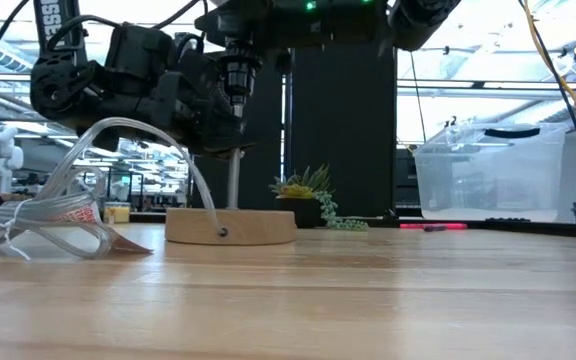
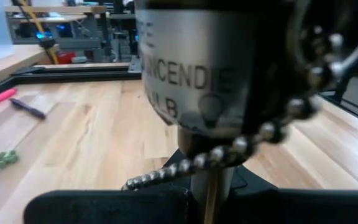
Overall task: Screw lightbulb
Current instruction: Remove the lightbulb from the lamp
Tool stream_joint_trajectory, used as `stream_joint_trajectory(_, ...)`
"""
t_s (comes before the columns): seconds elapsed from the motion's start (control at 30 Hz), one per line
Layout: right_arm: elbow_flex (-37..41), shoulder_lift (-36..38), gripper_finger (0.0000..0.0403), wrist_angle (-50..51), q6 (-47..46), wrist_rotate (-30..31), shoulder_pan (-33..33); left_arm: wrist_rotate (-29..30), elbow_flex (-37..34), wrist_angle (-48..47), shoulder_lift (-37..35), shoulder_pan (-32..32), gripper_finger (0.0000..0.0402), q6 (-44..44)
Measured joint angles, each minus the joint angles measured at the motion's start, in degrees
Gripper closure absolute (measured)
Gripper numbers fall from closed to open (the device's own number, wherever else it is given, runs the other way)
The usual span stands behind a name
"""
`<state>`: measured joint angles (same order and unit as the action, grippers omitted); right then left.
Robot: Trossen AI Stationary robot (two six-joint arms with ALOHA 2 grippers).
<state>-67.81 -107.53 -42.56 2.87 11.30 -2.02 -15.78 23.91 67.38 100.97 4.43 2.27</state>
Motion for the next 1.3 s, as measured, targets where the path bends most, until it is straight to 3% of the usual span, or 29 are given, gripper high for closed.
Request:
stream_joint_trajectory(0.2, 0.00, 2.37, 0.0259, 5.36, 1.01, -8.38, 1.67, -1.95, 0.12, -0.63, 0.02, -0.02, 0.0379, -0.05)
stream_joint_trajectory(0.43, 0.00, 3.75, 0.0274, 8.82, 1.91, -17.85, 3.97, -3.72, 0.19, -1.13, 0.04, -0.04, 0.0379, -0.03)
stream_joint_trajectory(0.77, -0.02, 5.12, 0.0261, 12.06, 4.01, -36.64, 9.57, -5.80, 0.18, -1.26, 0.04, 0.17, 0.0379, -0.45)
stream_joint_trajectory(1.07, -0.07, 5.12, 0.0245, 11.60, 5.39, -43.28, 10.41, -8.43, 0.03, -1.52, 0.04, 0.69, 0.0379, -0.26)
stream_joint_trajectory(1.3, -0.17, 5.12, 0.0240, 11.43, 5.50, -43.93, 10.38, -8.75, -0.01, -1.62, 0.04, 0.79, 0.0379, -0.25)
